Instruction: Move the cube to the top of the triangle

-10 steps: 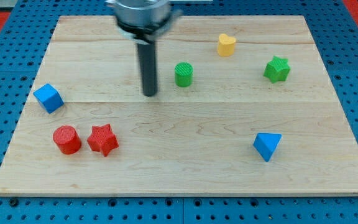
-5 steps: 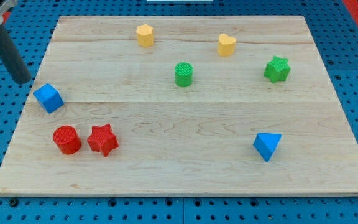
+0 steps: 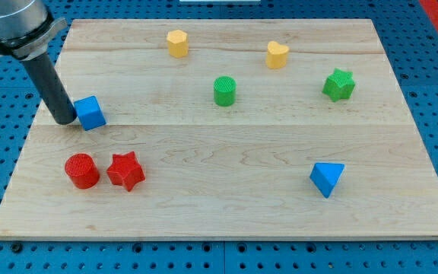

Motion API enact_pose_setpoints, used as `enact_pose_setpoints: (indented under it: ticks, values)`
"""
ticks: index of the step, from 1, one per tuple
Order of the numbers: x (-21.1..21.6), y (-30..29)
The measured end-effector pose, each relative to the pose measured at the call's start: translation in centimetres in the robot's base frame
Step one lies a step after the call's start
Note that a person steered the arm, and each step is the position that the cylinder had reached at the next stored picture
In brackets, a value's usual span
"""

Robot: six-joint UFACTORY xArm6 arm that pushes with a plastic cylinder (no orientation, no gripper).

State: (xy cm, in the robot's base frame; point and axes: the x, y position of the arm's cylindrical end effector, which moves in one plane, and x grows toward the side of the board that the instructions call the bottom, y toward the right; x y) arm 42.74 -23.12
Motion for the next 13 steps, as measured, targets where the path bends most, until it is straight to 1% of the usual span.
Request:
enact_pose_setpoints:
  ticks: [1, 2, 4, 5, 6, 7, 8, 9, 10, 11, 12, 13]
  values:
    - [-1.7, 0.6]
    - [-1.6, 4.1]
    - [0.1, 16.5]
    - [-0.5, 19.8]
    - [0.0, 25.1]
    - [-0.7, 30.4]
    - [-1.7, 34.6]
    - [-1.7, 38.5]
    - [-0.2, 42.9]
    - [1.6, 41.8]
    - [-0.7, 41.5]
    - [1.9, 40.5]
